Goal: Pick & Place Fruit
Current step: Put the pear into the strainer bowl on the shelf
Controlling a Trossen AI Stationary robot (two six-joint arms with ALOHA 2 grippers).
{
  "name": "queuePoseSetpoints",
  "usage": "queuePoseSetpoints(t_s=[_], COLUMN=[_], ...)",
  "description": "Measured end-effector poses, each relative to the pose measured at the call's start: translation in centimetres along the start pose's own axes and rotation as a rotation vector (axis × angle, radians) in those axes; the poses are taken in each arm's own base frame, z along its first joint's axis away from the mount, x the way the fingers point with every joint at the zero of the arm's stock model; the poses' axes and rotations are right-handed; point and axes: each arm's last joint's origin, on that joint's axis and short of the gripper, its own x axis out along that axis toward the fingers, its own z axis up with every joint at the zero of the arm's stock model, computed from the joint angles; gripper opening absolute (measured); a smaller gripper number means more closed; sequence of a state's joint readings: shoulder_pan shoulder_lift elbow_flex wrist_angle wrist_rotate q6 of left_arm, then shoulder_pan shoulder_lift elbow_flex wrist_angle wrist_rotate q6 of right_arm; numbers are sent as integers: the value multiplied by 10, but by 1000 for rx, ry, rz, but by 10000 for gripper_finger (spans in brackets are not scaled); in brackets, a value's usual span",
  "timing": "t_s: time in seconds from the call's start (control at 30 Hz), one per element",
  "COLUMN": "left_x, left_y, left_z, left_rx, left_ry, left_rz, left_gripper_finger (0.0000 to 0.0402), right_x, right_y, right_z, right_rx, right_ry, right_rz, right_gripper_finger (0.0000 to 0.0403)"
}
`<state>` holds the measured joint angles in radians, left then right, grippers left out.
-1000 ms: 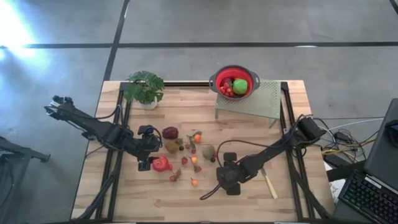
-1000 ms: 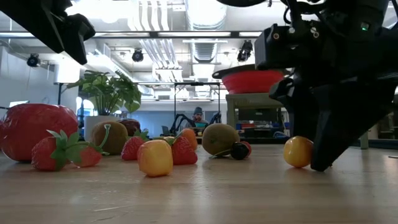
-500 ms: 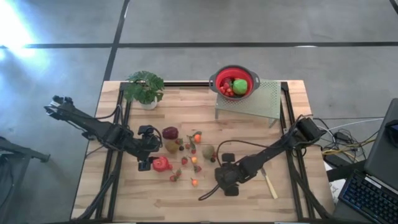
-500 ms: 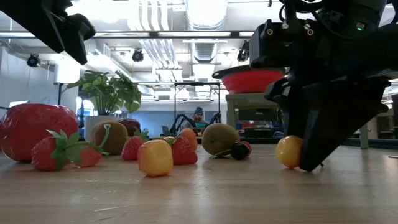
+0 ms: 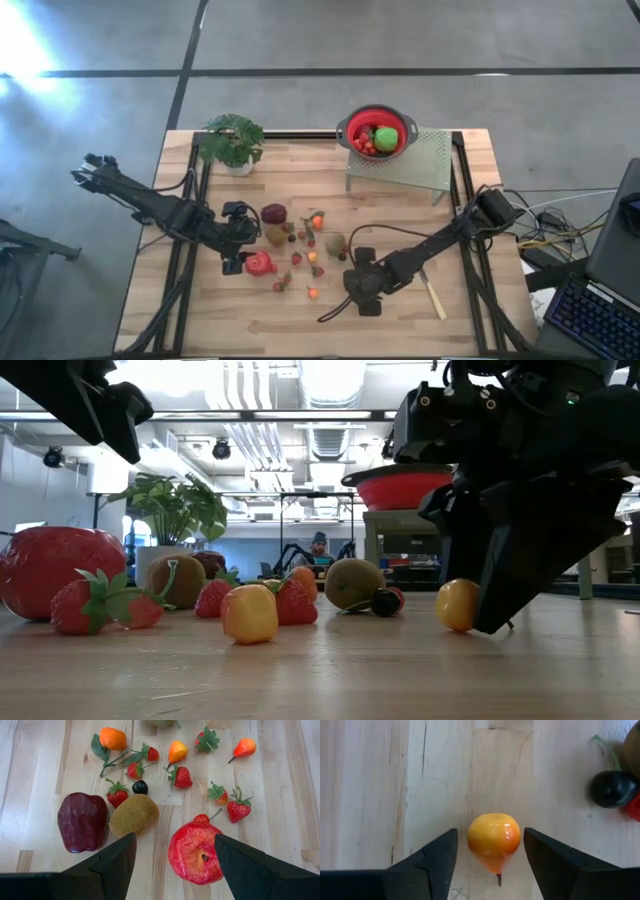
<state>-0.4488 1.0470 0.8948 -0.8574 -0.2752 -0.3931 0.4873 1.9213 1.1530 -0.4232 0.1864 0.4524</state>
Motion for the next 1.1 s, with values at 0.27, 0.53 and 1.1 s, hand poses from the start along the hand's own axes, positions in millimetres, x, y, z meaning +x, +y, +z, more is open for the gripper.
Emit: queuePoseSetpoints(t_s=[0.27, 0.53, 1.1], left_x=[0, 0, 0], left_y=[0, 0, 0], left_z=[0, 0, 0], left_rx=[0, 0, 0], left_ry=[0, 0, 0], left_rz=[0, 0, 0], left_gripper_finger=[273, 273, 273], right_x=[0, 0, 0], right_y=[1, 0, 0], right_z=[4, 4, 3], right_rx=[-4, -7, -8], right_ry=[-40, -36, -34], right_rz=[18, 16, 14], right_gripper_finger=[224, 184, 147])
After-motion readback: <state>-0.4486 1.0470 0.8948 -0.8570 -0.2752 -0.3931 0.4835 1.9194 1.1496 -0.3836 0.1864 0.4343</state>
